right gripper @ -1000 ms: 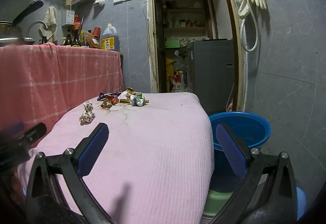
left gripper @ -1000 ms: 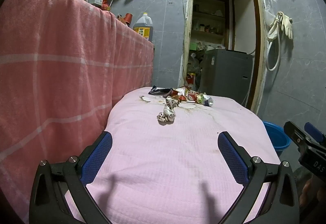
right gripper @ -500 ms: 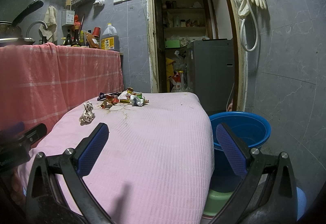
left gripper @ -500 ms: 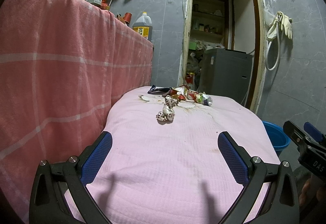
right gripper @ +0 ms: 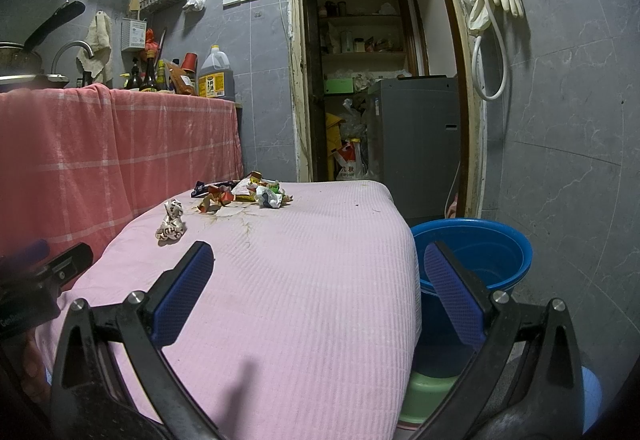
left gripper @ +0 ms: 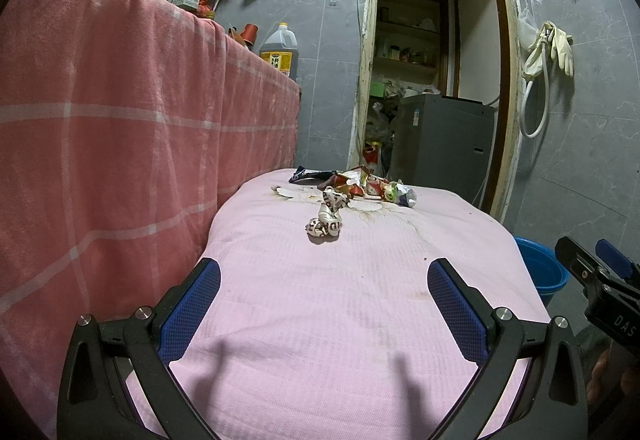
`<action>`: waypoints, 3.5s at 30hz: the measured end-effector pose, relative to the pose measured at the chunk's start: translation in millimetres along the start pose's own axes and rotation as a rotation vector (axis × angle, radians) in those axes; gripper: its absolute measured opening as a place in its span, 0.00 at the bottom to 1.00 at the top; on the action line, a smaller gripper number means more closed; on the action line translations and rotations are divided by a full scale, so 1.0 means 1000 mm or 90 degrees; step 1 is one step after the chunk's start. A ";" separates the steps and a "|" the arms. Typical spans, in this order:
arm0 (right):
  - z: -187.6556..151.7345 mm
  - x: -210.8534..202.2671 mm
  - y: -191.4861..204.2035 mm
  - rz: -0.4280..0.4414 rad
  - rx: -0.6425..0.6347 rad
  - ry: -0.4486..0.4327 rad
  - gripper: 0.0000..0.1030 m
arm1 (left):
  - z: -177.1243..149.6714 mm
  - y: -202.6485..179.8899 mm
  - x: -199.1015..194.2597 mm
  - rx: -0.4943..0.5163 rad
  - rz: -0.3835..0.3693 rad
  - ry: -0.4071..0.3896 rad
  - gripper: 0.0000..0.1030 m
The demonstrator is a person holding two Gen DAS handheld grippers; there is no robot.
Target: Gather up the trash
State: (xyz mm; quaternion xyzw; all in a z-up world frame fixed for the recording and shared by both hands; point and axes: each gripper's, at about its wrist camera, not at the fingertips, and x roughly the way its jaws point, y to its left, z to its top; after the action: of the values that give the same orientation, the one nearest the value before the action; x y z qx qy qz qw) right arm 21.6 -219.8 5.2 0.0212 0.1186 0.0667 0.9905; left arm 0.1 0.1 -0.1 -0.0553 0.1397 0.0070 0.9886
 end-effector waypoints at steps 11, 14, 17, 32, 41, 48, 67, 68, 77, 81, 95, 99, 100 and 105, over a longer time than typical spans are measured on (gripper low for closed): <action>0.000 0.000 0.001 0.000 0.000 0.000 1.00 | 0.000 0.000 0.000 0.000 0.000 0.001 0.99; 0.000 0.000 0.001 0.000 0.000 0.000 1.00 | 0.000 0.000 0.000 0.000 0.000 0.001 0.99; 0.000 0.000 0.001 0.000 0.001 0.001 1.00 | 0.000 0.000 0.000 -0.001 0.000 0.001 0.99; -0.001 0.001 0.002 0.000 0.001 0.001 1.00 | 0.000 0.000 0.000 -0.001 0.000 0.001 0.99; -0.001 0.002 0.001 0.001 0.001 0.002 1.00 | 0.000 0.000 0.000 -0.001 0.000 0.002 0.99; -0.001 0.002 0.000 0.001 0.002 0.002 1.00 | 0.000 0.000 0.000 -0.001 0.000 0.002 0.99; 0.041 0.022 -0.001 0.053 0.017 -0.044 1.00 | 0.041 0.009 0.024 0.005 0.023 -0.045 0.99; 0.046 0.027 -0.001 0.057 0.018 -0.049 1.00 | 0.044 0.010 0.029 0.004 0.025 -0.047 0.99; 0.085 0.081 0.005 0.088 0.003 -0.050 1.00 | 0.067 0.019 0.080 0.016 0.021 -0.008 0.99; 0.094 0.111 0.011 0.100 -0.008 -0.028 1.00 | 0.071 0.019 0.097 0.026 0.028 0.012 0.99; 0.085 0.219 0.021 0.163 0.006 0.176 1.00 | 0.067 0.029 0.146 -0.005 -0.023 0.182 0.78; 0.077 0.236 0.020 0.169 0.009 0.220 0.99 | 0.062 0.027 0.159 -0.007 -0.057 0.233 0.62; 0.075 0.240 0.020 0.171 0.008 0.231 0.99 | 0.061 0.026 0.162 -0.007 -0.065 0.243 0.55; 0.067 0.261 0.023 0.191 0.007 0.295 0.81 | 0.055 0.021 0.176 -0.005 -0.098 0.304 0.23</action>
State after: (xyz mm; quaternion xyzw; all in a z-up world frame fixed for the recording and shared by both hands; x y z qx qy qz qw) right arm 285.7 -163.1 10.8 0.0284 0.3380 0.2150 0.9158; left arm 183.4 26.8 1.6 -0.0699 0.3648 -0.0807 0.9249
